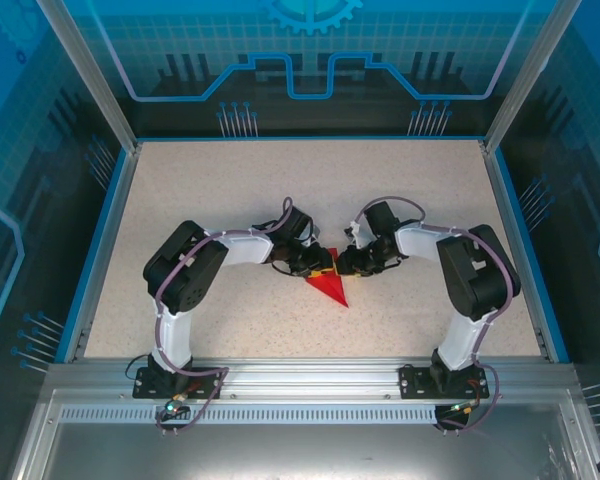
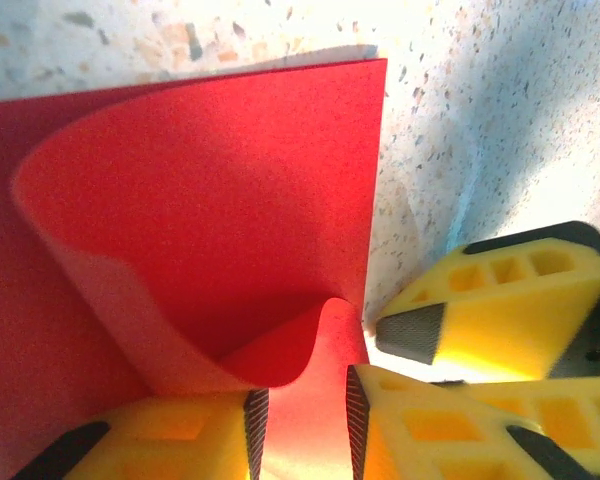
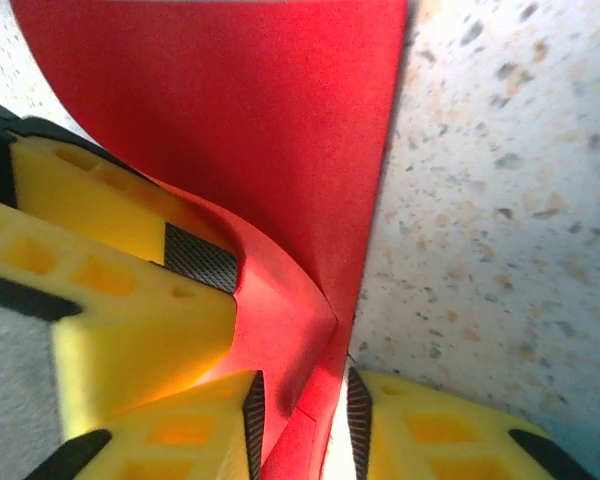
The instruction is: Fold a paper plane with a square sheet of paper (fold left side to right side)
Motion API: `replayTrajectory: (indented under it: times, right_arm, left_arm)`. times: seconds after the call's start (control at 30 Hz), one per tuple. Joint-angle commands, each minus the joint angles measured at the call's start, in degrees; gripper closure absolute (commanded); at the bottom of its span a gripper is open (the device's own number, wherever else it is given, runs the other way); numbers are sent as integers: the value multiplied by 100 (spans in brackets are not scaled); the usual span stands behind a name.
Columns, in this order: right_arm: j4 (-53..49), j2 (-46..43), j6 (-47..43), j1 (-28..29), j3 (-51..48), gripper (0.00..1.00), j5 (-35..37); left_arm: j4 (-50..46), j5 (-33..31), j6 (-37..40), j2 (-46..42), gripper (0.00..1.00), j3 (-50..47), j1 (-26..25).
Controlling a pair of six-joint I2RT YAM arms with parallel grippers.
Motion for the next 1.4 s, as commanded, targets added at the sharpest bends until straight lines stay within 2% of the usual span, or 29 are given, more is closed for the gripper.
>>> replayTrajectory:
  times: [0.0,0.13,0.33,0.47,0.73,1.07,1.37]
  right_arm:
    - [-144,-549,-59,-155,-76,64,-23]
    - [-229,-922,-173,-96,-249,64,-587]
    - [-170,-952,-172,333,-669,71,-1481]
    - [-136,-740,-132,555,-804,71,-1339]
    - [-215,-351,-213,576,-849,72,-1001]
    - [-426,-280,-263,603,-915,72,-562]
    - [-619,-226,-329,673,-937,72,-579]
  left_arm:
    - [-491,-309,-57,281,69,-301,-49]
    - [-491,-317,-49,270,69,-308,-55]
    - [-496,-347,-39,218,69,-345,-47]
    - [-501,-352,-38,211,69,-350,-50]
    - [-542,-360,-24,182,69,-332,-46]
    - [-561,-380,-4,191,69,-321,-42]
    - [-577,-386,4,217,69,-314,-45]
